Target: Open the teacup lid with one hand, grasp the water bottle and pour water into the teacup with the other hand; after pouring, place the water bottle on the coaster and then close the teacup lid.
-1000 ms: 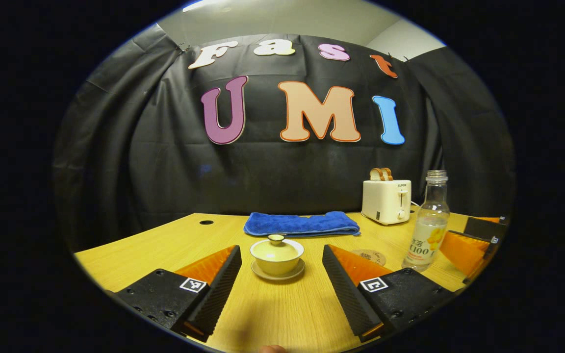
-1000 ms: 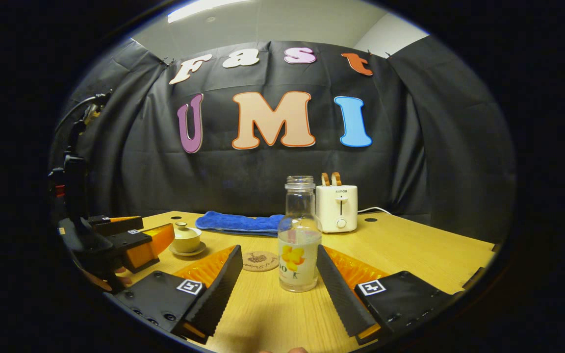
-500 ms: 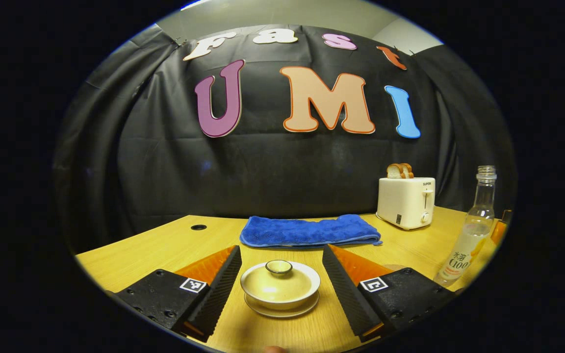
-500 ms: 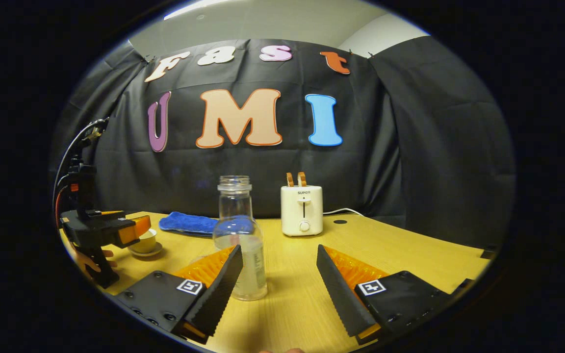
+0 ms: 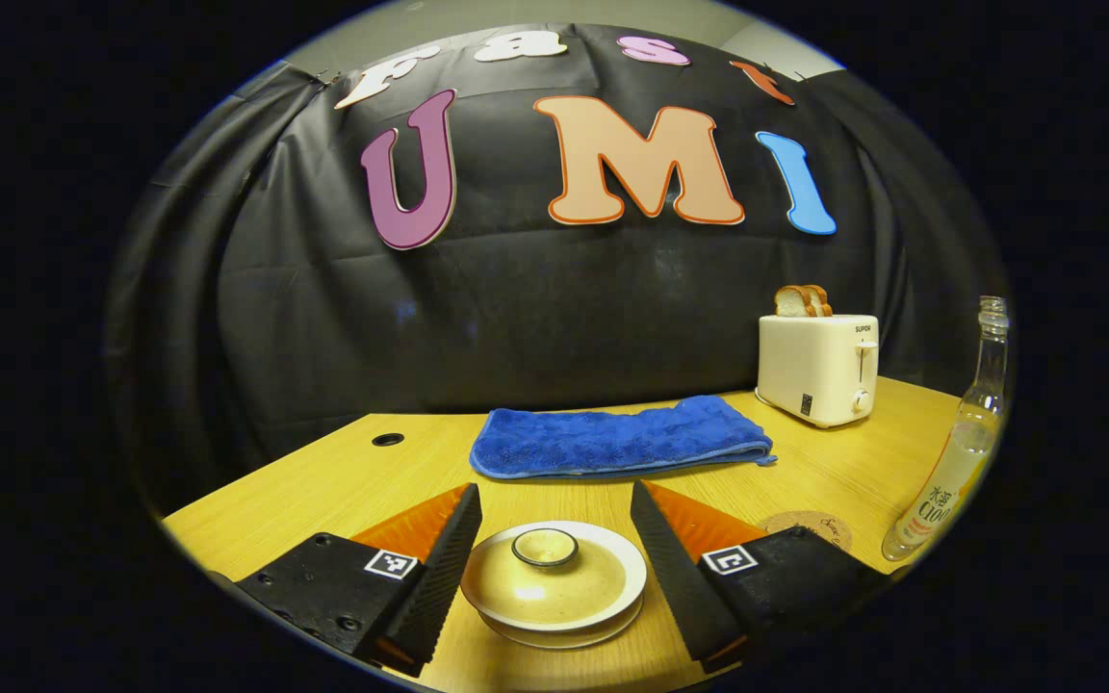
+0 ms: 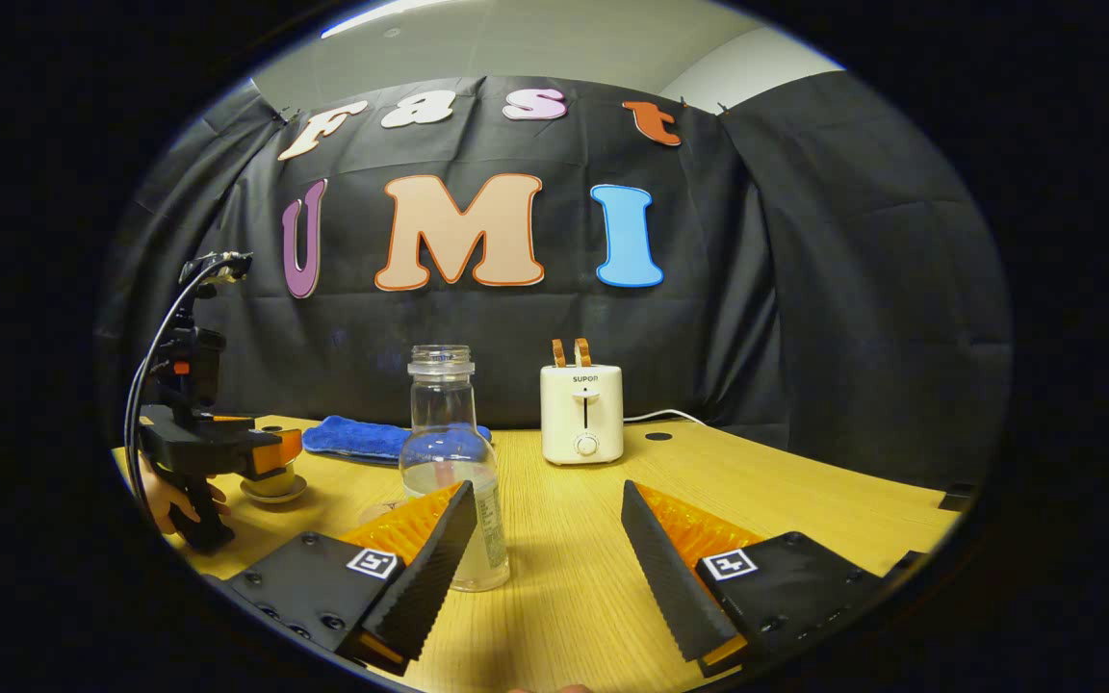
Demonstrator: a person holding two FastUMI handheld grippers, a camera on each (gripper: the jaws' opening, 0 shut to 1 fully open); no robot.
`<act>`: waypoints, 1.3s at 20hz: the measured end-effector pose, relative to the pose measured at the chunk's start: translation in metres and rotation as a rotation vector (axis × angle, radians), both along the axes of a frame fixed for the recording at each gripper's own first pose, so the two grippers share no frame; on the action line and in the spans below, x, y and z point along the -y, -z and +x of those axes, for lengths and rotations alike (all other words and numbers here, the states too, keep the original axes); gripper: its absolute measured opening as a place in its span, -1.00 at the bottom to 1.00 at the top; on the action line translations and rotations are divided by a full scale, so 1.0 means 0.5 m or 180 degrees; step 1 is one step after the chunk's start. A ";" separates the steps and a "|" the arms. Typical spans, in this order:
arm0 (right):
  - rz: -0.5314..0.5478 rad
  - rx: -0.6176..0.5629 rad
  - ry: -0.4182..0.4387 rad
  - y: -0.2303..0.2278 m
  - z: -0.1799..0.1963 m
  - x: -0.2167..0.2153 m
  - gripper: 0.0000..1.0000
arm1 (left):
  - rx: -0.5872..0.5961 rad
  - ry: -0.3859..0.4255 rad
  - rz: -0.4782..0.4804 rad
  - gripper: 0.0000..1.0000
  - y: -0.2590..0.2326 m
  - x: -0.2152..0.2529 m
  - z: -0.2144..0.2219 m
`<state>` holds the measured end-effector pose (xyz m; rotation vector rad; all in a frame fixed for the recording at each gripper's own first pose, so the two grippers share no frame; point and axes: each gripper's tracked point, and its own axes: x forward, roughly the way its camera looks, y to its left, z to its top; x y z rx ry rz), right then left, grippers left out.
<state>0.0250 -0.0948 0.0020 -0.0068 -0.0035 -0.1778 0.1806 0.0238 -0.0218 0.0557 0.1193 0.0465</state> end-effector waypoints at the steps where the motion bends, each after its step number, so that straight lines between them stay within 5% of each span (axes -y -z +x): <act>1: 0.0001 -0.0001 0.0000 0.001 0.001 -0.001 0.92 | -0.0058 0.0003 -0.0011 0.74 0.005 0.002 0.001; 5: 0.0002 -0.0001 -0.0001 -0.001 0.001 -0.001 0.96 | -0.0215 0.0024 0.0088 0.28 0.021 0.008 0.007; 9: 0.0003 0.0000 -0.0002 0.001 0.002 -0.001 0.96 | -0.0209 -0.0045 0.0028 -0.42 0.020 -0.002 0.007; 16: 0.0004 0.0001 -0.0003 0.001 0.002 -0.001 0.96 | -0.0116 -0.0107 -0.0064 -0.49 0.012 -0.012 0.001; 22: 0.0005 0.0003 -0.0018 0.002 0.003 -0.003 0.96 | 0.0398 -0.0109 -0.0165 -0.55 -0.041 -0.020 -0.019; 26: 0.0012 -0.0006 -0.0266 0.002 0.006 -0.035 0.90 | 0.0331 -0.0199 -0.0186 -0.55 -0.027 -0.032 -0.032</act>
